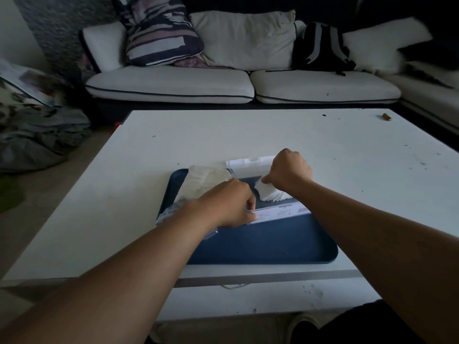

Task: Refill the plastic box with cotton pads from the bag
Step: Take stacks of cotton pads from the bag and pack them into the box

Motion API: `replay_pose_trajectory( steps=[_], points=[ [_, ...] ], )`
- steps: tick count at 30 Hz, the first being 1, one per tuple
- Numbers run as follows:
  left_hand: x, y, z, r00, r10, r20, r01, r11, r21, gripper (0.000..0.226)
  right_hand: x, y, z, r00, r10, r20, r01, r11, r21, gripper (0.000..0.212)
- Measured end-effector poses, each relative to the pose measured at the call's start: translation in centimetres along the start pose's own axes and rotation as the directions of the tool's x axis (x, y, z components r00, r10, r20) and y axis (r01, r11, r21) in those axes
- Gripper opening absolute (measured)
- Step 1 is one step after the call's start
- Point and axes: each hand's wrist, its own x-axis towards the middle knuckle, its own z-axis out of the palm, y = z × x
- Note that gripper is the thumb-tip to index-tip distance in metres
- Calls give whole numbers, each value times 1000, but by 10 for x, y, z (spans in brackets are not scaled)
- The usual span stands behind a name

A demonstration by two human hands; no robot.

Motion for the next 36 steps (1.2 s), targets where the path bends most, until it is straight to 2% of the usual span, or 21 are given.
replay_pose_trajectory(
  steps=[2,4,6,8,10,12,14,16,17,18,19,20,21,22,24,25,27,30,32,36],
  points=[
    [0,0,-1,1000,7,-10,-8,1000,-7,14,1,2,1,999,-19,-39,20,1000,14,36],
    [0,-2,-2,999,21,-30,-21,1000,-13,25,1,-3,-5,997,-53,-64,58,995,78,30],
    [-2,-5,-5,997,36,-64,-37,999,-10,42,-2,-14,-10,994,-88,66,77,986,150,22],
    [-6,-10,-12,994,49,-95,-50,999,-11,59,-9,-23,-10,952,-93,292,59,991,123,17],
    [-12,-16,-23,995,32,-97,-34,999,-16,77,-17,-29,-12,934,-120,336,96,992,87,15],
    [-22,-26,-37,997,-48,-65,47,999,-9,94,-25,-34,-21,915,-229,331,171,966,195,12],
    [-38,-41,-49,989,-147,21,147,989,29,115,-41,-43,-33,816,-384,432,229,901,368,10],
    [-53,-59,-51,963,-240,123,229,969,93,134,-58,-55,-38,637,-517,571,317,852,417,8],
    [-59,-66,-49,950,-285,125,272,956,108,135,-65,-60,-35,544,-539,643,363,842,399,11],
    [-62,-75,-46,939,-333,89,325,941,88,126,-72,-66,-30,458,-533,712,407,837,365,17],
    [-62,-81,-43,929,-369,29,368,929,30,104,-79,-72,-25,392,-501,772,441,838,320,23],
    [-61,-85,-40,920,-390,-45,389,921,-33,72,-85,-76,-19,356,-472,807,478,834,276,29],
    [-59,-86,-38,909,-391,-144,383,920,-82,39,-87,-79,-13,373,-467,802,528,818,230,35],
    [-59,-85,-38,893,-374,-251,358,927,-107,22,-87,-83,-10,445,-487,751,588,792,165,39],
    [-57,-79,-39,855,-315,-412,299,948,-105,26,-83,-86,-12,661,-555,504,644,765,-1,39],
    [-57,-77,-41,827,-306,-472,289,951,-110,27,-81,-89,-17,739,-565,367,625,778,-61,37],
    [-55,-69,-45,788,-324,-524,297,945,-137,26,-78,-93,-23,817,-552,166,571,815,-101,34],
    [-52,-66,-45,799,-331,-502,282,944,-173,20,-76,-97,-24,818,-572,58,573,802,-170,36],
    [-52,-66,-45,813,-324,-484,271,946,-178,16,-75,-96,-24,788,-607,104,613,755,-234,33],
    [-53,-64,-45,832,-289,-473,232,957,-177,21,-75,-93,-15,726,-650,223,687,680,-254,51]
  ],
)
